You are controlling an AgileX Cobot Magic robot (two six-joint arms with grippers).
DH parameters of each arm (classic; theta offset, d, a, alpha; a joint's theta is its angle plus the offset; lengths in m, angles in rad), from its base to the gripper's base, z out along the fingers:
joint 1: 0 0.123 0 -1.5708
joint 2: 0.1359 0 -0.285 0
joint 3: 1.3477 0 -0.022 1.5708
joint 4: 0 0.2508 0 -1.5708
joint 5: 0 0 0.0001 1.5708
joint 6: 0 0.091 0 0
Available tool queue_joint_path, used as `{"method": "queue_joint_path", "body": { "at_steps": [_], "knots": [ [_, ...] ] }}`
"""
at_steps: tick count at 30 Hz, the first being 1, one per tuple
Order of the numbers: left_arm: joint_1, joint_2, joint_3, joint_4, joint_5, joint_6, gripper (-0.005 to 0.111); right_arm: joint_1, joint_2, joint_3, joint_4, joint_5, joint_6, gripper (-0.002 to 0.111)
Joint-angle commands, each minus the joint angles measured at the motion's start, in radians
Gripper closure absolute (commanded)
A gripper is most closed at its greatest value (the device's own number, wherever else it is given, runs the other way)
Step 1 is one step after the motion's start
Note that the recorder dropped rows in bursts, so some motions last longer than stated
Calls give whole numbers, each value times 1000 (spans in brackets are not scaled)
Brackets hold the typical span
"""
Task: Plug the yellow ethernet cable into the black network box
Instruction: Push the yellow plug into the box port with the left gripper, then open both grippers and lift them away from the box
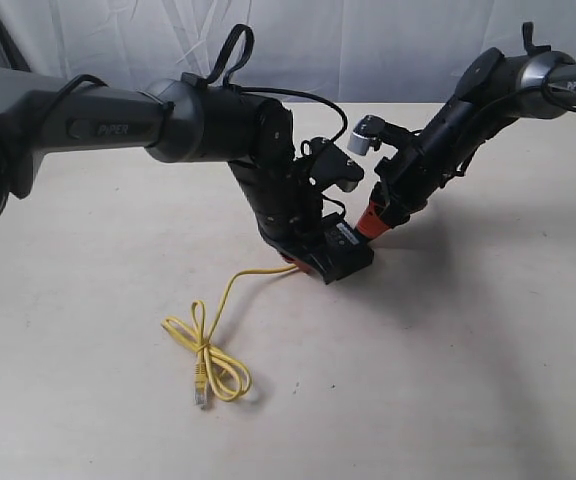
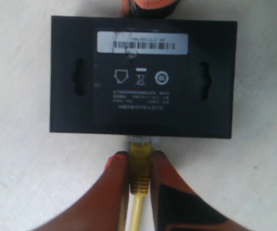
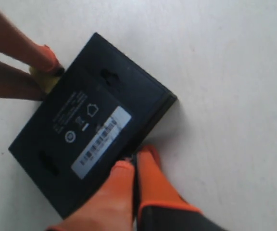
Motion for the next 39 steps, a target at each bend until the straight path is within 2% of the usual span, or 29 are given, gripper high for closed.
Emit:
{"method": "queue_joint_path", "body": {
  "at_steps": [1, 19, 27, 31, 39],
  "knots": [
    [-2, 4, -8, -49, -90, -4, 107, 24, -2, 6, 29, 29, -24, 109],
    [-2, 4, -43, -47, -67, -2, 107, 28, -2, 6, 27, 29, -26, 109],
    [-2, 4, -43, -14, 19, -4, 107, 28, -2, 6, 20, 29, -26, 109],
    [0, 4, -43, 17, 55, -17, 107, 28, -6, 6, -34, 29, 42, 109],
    [0, 4, -43, 35, 43, -36, 107, 28, -38, 4, -58, 29, 157, 109]
  ]
}}
